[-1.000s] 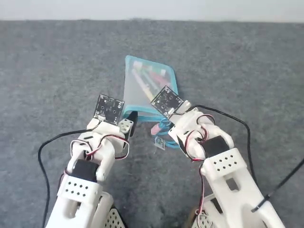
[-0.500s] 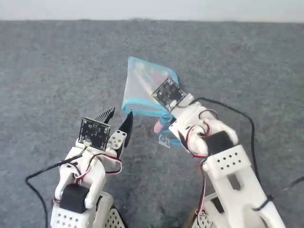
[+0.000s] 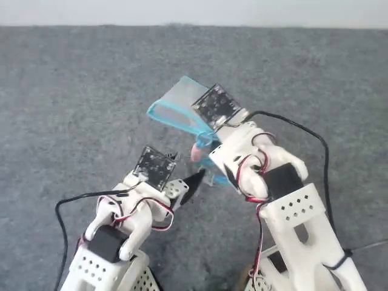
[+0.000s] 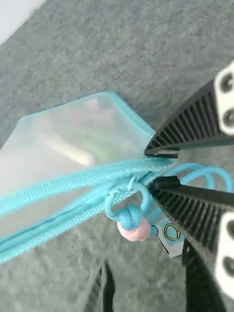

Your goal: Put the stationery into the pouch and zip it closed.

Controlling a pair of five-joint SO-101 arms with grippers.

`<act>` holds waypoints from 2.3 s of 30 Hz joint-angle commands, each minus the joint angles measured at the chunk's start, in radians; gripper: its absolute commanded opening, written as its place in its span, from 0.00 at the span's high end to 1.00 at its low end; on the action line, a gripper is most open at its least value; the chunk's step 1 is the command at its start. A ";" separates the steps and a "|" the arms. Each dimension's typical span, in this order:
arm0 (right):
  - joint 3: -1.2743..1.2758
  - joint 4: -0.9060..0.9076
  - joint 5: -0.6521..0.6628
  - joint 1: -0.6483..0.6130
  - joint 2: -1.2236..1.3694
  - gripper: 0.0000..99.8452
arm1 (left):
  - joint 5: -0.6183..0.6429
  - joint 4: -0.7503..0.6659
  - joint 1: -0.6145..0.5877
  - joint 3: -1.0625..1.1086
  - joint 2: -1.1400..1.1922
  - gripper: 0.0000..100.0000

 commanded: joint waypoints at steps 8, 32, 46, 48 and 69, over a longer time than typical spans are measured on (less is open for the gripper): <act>0.044 -0.019 0.020 -0.071 -0.015 0.99 | -0.018 -0.106 -0.025 -0.025 0.086 0.76; 0.173 -0.061 0.043 -0.064 -0.147 0.99 | -0.123 -0.196 -0.077 0.028 0.084 0.99; 0.319 -0.180 0.054 -0.056 -0.209 0.99 | -0.143 -0.195 -0.072 0.028 0.089 0.99; 0.354 -0.185 0.054 -0.091 -0.269 0.98 | -0.143 -0.195 -0.077 0.028 0.089 0.99; 0.569 -0.489 0.075 -0.139 -0.421 0.81 | -0.143 -0.193 -0.069 0.025 0.086 0.99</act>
